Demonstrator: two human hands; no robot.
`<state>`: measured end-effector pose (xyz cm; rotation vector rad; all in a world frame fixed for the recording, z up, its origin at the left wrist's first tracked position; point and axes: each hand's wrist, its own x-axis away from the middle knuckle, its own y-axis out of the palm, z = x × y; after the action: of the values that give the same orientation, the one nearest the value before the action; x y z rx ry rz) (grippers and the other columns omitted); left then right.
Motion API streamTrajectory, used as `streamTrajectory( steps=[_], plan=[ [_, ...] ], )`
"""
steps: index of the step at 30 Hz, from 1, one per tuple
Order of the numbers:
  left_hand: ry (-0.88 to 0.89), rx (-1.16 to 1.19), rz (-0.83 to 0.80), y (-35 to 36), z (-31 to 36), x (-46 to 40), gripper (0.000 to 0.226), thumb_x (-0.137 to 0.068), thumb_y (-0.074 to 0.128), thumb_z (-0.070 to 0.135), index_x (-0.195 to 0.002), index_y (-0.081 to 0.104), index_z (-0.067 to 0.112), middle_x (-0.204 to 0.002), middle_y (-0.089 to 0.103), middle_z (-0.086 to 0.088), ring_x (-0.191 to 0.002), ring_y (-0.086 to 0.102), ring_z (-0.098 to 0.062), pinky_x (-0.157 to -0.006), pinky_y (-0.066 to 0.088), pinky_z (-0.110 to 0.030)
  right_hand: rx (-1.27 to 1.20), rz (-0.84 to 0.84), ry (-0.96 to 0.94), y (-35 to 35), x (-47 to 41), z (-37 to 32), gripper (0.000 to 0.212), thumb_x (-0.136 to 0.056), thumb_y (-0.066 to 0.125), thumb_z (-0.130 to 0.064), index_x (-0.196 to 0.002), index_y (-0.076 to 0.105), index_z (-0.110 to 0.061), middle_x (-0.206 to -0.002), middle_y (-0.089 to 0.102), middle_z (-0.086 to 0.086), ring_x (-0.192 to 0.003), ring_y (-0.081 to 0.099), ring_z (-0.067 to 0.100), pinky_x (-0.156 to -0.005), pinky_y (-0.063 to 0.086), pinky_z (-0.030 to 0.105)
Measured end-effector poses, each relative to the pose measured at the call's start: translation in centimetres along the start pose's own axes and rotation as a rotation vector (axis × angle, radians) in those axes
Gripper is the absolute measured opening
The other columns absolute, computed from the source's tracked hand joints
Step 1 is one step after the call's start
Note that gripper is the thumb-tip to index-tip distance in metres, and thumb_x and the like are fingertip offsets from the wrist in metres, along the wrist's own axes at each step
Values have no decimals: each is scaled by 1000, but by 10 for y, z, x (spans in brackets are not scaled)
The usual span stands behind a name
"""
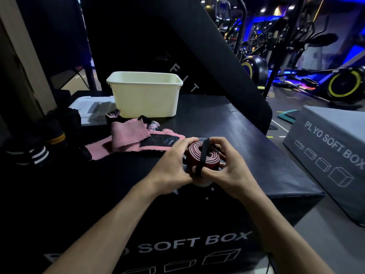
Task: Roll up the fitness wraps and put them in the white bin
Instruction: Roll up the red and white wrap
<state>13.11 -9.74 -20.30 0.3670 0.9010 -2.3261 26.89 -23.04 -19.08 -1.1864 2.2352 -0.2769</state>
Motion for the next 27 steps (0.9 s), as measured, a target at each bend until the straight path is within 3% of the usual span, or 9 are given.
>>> streamTrajectory(
  steps=[3, 6, 9, 12, 15, 17, 19, 23, 27],
  plan=[
    [-18, -29, 106, 9, 4, 3, 98, -53, 100, 27, -139, 54, 23, -124, 60, 9, -114, 60, -5, -98, 49, -21, -3, 25, -4, 3, -2, -1, 60, -62, 82, -20, -115, 57, -32, -107, 72, -14, -103, 70, 8, -88, 59, 31],
    [-44, -63, 116, 14, 5, 3, 106, -49, 97, 36, -144, 52, 22, -127, 59, 8, -119, 59, -11, -102, 47, -24, 14, 48, -10, 5, -2, -3, 60, -55, 75, -32, -112, 56, -35, -102, 71, -19, -98, 70, 6, -85, 58, 29],
    [-75, -38, -20, 3, 4, 2, 108, -58, 90, 35, -154, 42, 20, -141, 55, 6, -132, 53, -8, -112, 41, -24, 37, 77, -27, 7, -1, -6, 58, -53, 75, -32, -107, 55, -35, -98, 70, -22, -93, 70, 4, -82, 57, 25],
    [-124, 151, -170, -15, -1, 1, 93, -72, 73, 16, -157, 37, 21, -149, 52, 7, -135, 51, 0, -113, 41, -24, 58, 95, -43, 7, -2, -8, 57, -54, 79, -33, -105, 55, -34, -97, 69, -25, -91, 69, 2, -80, 54, 20],
    [-178, 283, -107, -21, 4, 2, 65, -78, 69, 26, -140, 49, 24, -135, 62, 6, -124, 60, -3, -107, 46, -26, 96, 106, -63, 8, -2, -6, 59, -61, 91, -22, -107, 55, -32, -96, 70, -21, -90, 69, 4, -80, 56, 26],
    [-153, 171, -21, -18, 12, 2, 50, -78, 73, 46, -119, 52, 26, -116, 70, 5, -105, 69, -7, -95, 53, -26, 98, 104, -70, 8, -2, -6, 56, -63, 89, -21, -107, 56, -29, -95, 71, -17, -88, 70, 5, -79, 56, 27],
    [-123, 20, 60, -15, 20, 2, 45, -77, 78, 54, -103, 53, 28, -100, 73, 6, -89, 71, -5, -82, 56, -27, 102, 93, -75, 7, -2, -8, 53, -61, 83, -30, -106, 56, -29, -93, 72, -16, -86, 70, 6, -76, 56, 27],
    [-69, -144, 127, -11, 32, -1, 31, -84, 78, 45, -92, 54, 27, -79, 71, 9, -72, 64, -1, -71, 53, -29, 128, 91, -85, 7, -1, -12, 52, -59, 77, -41, -105, 55, -29, -90, 71, -14, -82, 69, 7, -73, 55, 27],
    [-78, -216, 131, -9, 39, -7, 16, -87, 68, 36, -87, 58, 23, -74, 69, 3, -70, 64, -15, -69, 54, -35, 155, 104, -85, 8, -2, -11, 52, -60, 81, -36, -105, 55, -28, -91, 72, -12, -83, 70, 8, -75, 56, 34]
  ],
)
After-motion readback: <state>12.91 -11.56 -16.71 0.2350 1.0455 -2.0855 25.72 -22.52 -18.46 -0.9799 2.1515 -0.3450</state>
